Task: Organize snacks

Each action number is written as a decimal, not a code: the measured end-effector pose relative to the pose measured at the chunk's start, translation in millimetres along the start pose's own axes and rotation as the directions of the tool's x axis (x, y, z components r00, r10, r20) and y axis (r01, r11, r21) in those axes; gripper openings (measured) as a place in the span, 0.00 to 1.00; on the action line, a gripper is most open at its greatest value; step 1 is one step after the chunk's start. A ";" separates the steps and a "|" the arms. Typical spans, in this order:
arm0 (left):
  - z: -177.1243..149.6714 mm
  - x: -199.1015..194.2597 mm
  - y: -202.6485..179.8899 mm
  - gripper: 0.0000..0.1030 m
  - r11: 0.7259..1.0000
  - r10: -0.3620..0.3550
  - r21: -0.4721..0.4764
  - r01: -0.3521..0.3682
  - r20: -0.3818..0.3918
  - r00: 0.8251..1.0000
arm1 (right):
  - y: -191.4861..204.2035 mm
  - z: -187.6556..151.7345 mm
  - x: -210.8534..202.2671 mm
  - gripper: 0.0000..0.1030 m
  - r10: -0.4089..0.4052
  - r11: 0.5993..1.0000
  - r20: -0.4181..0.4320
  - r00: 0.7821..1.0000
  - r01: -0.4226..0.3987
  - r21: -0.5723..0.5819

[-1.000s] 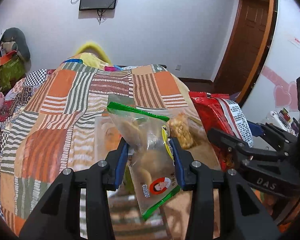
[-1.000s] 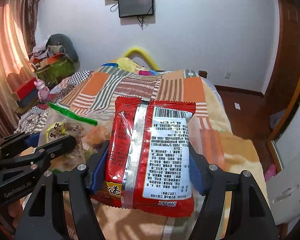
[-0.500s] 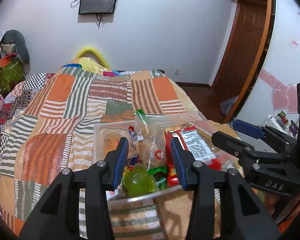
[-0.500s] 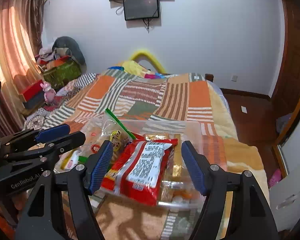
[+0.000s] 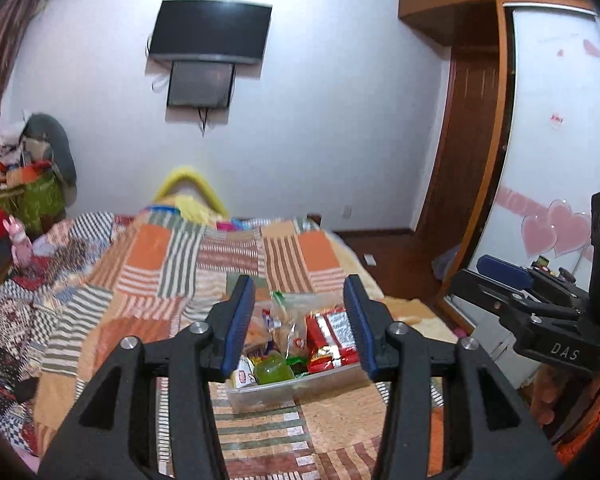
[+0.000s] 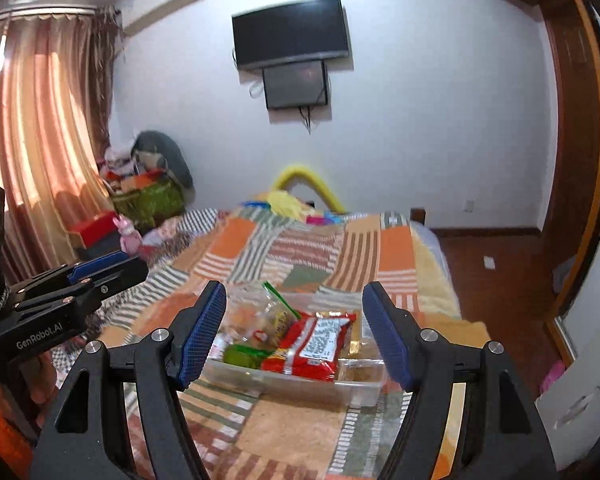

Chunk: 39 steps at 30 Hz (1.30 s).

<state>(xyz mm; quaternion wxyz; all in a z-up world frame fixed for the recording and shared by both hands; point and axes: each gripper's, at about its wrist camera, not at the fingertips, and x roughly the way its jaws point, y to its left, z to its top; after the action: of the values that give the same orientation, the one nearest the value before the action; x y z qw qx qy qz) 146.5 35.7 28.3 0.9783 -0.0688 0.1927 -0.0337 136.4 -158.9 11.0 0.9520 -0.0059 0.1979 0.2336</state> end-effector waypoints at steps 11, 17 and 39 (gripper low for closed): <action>-0.1 -55.8 -14.6 0.88 0.998 0.050 0.035 -0.054 0.104 0.993 | 18.9 -0.5 -44.6 0.88 -0.006 1.000 0.113 0.994 0.007 -0.016; -6.8 -66.2 -15.3 0.97 0.997 0.057 0.040 -0.063 0.122 0.991 | 23.4 -6.4 -48.5 1.00 -0.042 0.999 0.139 0.989 0.044 -0.014; -18.5 -71.6 -19.6 0.99 0.995 0.072 0.056 -0.079 0.108 0.992 | 30.7 -22.2 -59.6 1.00 -0.058 0.998 0.154 0.986 0.059 -0.004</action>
<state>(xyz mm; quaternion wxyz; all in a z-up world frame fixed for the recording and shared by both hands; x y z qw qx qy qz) 72.5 20.7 40.9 0.9893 -0.0338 0.1422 0.0013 66.0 -160.2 15.6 0.9708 0.0022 0.1226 0.2062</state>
